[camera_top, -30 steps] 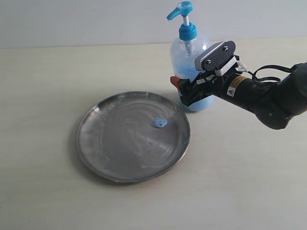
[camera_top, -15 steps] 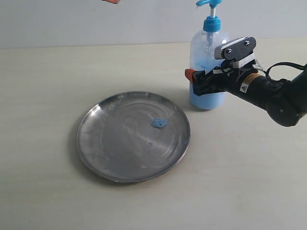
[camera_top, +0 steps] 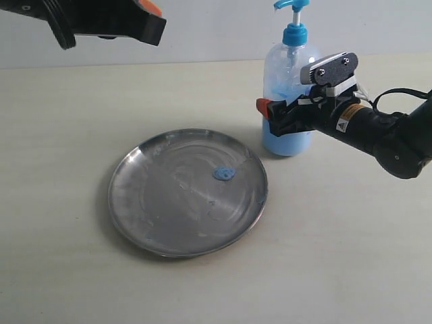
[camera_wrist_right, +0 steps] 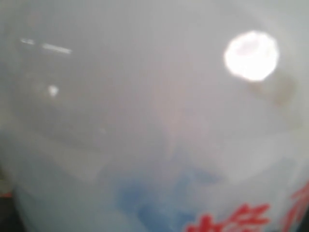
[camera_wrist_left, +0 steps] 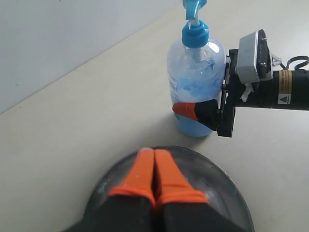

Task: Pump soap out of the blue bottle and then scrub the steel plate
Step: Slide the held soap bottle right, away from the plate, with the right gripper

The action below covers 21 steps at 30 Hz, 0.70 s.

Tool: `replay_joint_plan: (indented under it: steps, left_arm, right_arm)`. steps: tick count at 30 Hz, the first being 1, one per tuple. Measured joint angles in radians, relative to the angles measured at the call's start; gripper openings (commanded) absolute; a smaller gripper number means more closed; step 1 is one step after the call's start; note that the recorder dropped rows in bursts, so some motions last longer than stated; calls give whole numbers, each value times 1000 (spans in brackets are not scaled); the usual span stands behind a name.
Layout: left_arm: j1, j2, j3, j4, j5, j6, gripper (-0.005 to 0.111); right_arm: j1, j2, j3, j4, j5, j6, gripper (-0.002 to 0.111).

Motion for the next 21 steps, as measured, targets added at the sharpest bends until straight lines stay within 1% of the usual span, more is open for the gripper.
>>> replay_joint_plan:
  steps: [2,6,21]
  left_arm:
    - [0,0,20,0,-42,0,0]
    - [0,0,40,0,-65,0,0]
    - [0,0,42,-23,-78,0,0]
  right_arm:
    - [0,0,0,-5,-6,2,0]
    - [0,0,0,-7,-5,4,0]
    - [0,12,0,-7,-21,6,0]
